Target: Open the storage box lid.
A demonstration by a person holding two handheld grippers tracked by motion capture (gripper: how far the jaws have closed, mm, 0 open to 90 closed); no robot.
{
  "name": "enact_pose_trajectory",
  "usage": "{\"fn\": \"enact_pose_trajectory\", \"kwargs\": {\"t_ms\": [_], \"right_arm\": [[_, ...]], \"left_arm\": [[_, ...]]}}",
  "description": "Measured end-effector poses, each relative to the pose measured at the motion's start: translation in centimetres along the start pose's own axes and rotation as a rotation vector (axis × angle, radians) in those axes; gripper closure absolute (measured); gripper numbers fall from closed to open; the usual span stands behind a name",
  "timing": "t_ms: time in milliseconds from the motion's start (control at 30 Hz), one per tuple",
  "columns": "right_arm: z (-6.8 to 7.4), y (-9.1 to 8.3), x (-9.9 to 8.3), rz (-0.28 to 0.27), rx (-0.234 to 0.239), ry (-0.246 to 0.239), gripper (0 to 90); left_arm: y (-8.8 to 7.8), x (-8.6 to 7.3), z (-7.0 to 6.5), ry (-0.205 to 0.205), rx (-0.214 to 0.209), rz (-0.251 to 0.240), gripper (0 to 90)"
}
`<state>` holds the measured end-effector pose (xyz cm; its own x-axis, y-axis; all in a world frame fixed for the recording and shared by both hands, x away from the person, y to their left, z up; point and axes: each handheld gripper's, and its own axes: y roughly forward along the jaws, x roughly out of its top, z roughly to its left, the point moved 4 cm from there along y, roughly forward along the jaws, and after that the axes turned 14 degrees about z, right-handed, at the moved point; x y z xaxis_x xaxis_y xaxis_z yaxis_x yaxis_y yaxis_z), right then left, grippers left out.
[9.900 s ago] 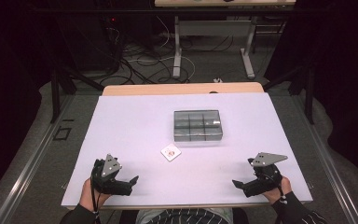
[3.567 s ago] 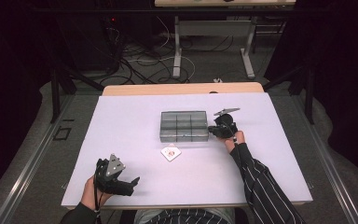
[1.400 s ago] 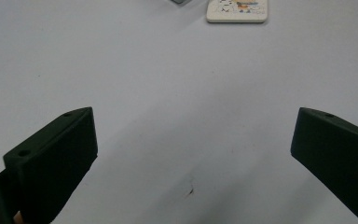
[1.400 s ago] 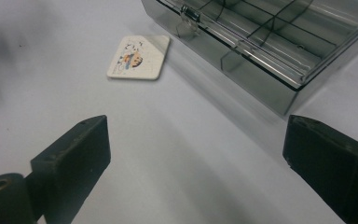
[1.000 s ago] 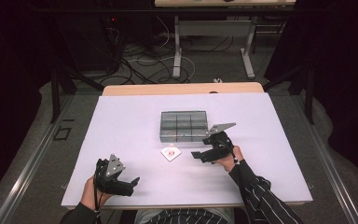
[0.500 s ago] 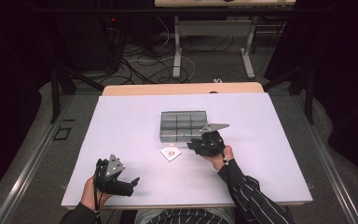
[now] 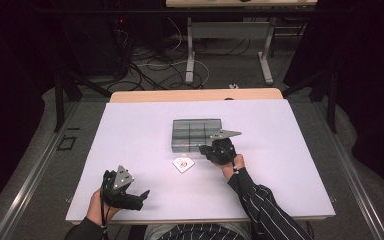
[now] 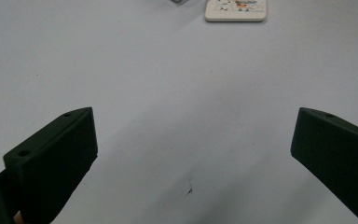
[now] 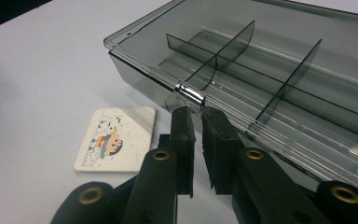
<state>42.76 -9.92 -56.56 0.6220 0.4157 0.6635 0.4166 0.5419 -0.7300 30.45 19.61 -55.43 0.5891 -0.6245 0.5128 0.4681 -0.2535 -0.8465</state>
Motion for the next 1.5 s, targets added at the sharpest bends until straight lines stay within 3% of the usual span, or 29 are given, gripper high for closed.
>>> {"fn": "enact_pose_trajectory", "kwargs": {"t_ms": [200, 367, 733, 867, 900, 1000, 1100, 1200, 1233, 1267, 1367, 1500], "right_arm": [[0.0, 0.1, 0.0, -0.006, 0.006, 0.012, 84.9], [0.0, 0.1, -0.1, 0.026, -0.005, 0.01, 85.3], [0.0, 0.5, -0.1, 0.01, -0.002, 0.014, 85.2], [0.0, 0.0, 0.2, -0.021, 0.002, 0.003, 85.2], [0.0, 0.0, 0.3, -0.03, 0.001, 0.003, 85.2], [0.1, -0.1, 0.3, -0.016, -0.001, -0.007, 85.2], [0.0, 0.0, 0.5, -0.044, -0.009, -0.032, 85.2], [0.0, -0.1, 0.6, -0.041, -0.01, -0.042, 85.2], [0.0, -0.2, 0.7, -0.041, -0.011, -0.045, 85.2], [0.0, -0.3, 0.6, -0.019, -0.013, -0.048, 85.2], [0.0, -0.3, 0.8, -0.041, -0.014, -0.049, 85.2], [0.0, -0.4, 0.9, -0.048, -0.014, -0.054, 85.2]], "left_arm": [[0.0, 0.0, -0.1, -0.006, -0.008, 0.003, 0.4], [0.0, 0.0, 0.0, -0.001, 0.001, 0.001, 0.4], [0.1, 0.0, -0.1, -0.002, -0.007, 0.006, 0.4], [0.1, 0.2, -0.1, -0.003, -0.007, 0.005, 0.4], [0.1, 0.4, -0.1, 0.009, 0.008, 0.004, 0.3], [0.5, 1.1, -0.3, 0.004, 0.0, -0.008, 0.2], [1.0, 2.1, -0.1, 0.011, 0.006, -0.012, 0.2], [1.4, 3.0, 0.1, -0.014, -0.004, -0.025, 0.2], [1.6, 3.4, 0.3, -0.006, 0.004, -0.027, 0.2], [1.8, 3.8, 0.3, -0.018, 0.004, -0.034, 0.2], [2.5, 5.1, 0.4, -0.018, 0.002, -0.039, 0.2], [3.5, 6.8, 0.5, -0.009, -0.013, -0.021, 0.3]]}}
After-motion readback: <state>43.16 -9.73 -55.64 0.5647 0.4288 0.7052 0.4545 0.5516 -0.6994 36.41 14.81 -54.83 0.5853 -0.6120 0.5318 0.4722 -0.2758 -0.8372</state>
